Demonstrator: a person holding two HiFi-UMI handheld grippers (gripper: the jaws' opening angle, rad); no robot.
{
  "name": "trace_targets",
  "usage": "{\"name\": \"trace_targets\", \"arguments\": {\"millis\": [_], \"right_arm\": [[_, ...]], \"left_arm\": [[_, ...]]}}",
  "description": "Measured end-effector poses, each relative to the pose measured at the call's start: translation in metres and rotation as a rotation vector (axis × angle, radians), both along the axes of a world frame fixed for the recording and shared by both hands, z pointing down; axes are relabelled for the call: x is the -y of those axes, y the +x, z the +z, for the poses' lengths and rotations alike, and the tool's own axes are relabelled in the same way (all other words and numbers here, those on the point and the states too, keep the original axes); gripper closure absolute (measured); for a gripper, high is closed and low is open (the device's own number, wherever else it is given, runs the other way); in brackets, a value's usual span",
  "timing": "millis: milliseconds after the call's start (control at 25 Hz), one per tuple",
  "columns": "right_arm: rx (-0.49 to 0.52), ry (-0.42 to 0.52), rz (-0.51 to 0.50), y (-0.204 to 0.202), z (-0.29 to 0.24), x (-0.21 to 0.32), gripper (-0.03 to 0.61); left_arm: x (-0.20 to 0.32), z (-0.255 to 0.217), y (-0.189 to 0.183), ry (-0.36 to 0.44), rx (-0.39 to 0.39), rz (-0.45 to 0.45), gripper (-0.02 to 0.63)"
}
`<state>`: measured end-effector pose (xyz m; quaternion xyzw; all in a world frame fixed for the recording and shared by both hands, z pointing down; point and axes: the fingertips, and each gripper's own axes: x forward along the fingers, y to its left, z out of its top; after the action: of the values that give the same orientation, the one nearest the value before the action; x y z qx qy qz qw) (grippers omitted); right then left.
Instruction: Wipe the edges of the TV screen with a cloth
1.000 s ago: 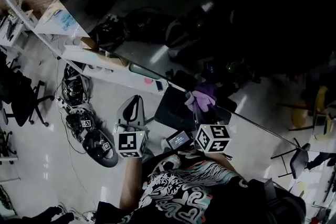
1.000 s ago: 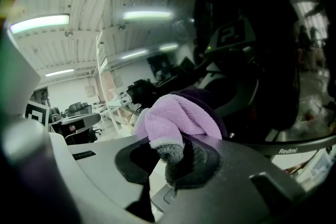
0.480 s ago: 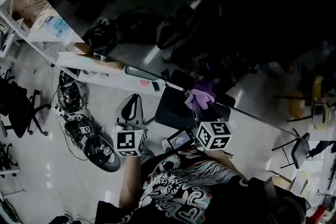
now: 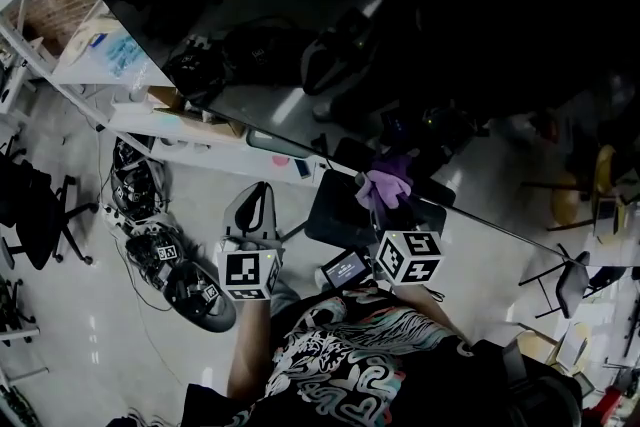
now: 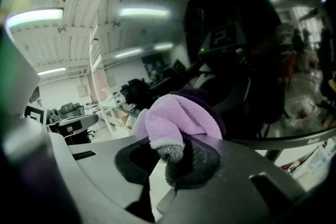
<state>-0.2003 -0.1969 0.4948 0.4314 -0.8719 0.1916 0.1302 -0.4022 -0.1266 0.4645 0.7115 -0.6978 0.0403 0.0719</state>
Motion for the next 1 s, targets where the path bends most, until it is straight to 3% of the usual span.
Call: {"name": "trace_targets", "arguments": {"millis": [200, 440, 1000], "right_arm": [[0.001, 0.007, 0.004, 0.002, -0.007, -0.008, 0.491], [-0.011, -0.003, 0.008, -0.033, 0.000, 0.003, 0.491], [-0.021, -0.012, 0.052, -0.053, -0.001, 0.005, 0.491]], "left_arm": [[-0.007, -0.005, -0.002, 0.009, -0.005, -0.007, 0.581], [0.003, 0.003, -0.039, 0.001, -0.021, -0.012, 0.581], [0.013, 0.005, -0.066, -0.006, -0.029, 0.024, 0.581]]}}
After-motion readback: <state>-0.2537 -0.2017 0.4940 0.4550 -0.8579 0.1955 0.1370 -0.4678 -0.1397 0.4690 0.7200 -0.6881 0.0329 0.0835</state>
